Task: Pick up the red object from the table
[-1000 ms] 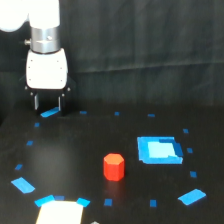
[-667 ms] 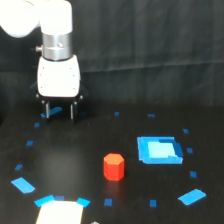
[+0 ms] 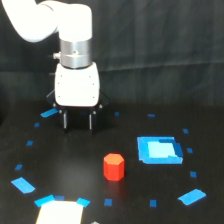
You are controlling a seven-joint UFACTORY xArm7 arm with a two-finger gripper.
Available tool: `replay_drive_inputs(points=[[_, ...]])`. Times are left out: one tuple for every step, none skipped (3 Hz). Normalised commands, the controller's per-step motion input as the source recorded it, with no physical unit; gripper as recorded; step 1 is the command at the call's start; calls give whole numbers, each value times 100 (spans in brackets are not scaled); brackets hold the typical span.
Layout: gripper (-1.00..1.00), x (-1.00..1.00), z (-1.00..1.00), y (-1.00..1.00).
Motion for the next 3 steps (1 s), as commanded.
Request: replay_drive_inputs(points=[[35, 97, -100, -100], [46, 98, -100, -92], [-38, 46, -96, -83]])
